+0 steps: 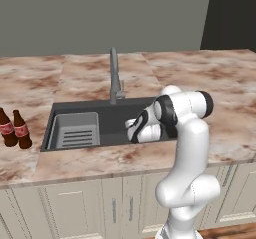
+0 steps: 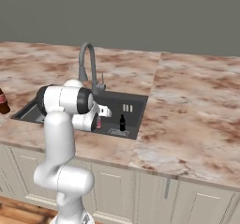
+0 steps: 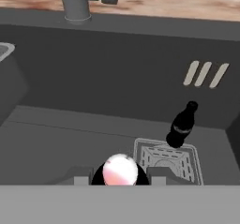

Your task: Place the large bottle from the dining counter next to the other large bottle outside the sink, and place the small bottle from the dining counter next to the other small bottle inside the sink.

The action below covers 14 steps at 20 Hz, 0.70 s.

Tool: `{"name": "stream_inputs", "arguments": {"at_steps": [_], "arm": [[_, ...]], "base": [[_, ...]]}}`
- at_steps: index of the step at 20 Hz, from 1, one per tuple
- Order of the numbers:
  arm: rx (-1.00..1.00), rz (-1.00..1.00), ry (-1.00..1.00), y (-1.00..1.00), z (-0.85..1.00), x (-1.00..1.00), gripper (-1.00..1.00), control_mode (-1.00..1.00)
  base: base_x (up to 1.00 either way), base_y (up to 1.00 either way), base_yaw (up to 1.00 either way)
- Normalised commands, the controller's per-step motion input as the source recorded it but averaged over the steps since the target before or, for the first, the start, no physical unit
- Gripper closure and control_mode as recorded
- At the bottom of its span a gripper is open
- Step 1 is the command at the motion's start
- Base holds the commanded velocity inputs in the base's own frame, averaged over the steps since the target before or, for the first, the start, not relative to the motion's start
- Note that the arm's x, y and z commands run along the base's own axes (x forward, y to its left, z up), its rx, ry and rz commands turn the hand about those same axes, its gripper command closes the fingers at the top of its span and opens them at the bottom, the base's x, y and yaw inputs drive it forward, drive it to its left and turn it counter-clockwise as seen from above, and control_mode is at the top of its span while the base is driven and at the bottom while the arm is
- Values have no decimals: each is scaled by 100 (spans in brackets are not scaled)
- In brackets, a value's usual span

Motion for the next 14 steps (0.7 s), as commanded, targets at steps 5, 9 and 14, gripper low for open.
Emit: {"name": "stream_inputs", "arguments": {"at_steps": [5, 9, 14], "arm": [[0, 9, -4, -2, -34, 5, 100, -100], [-1, 6, -4, -5, -30, 22, 100, -100], [-1, 2, -2, -13, -26, 29, -100, -100]], "base": [[0, 0, 0], [0, 0, 0], [0, 0, 0]]}}
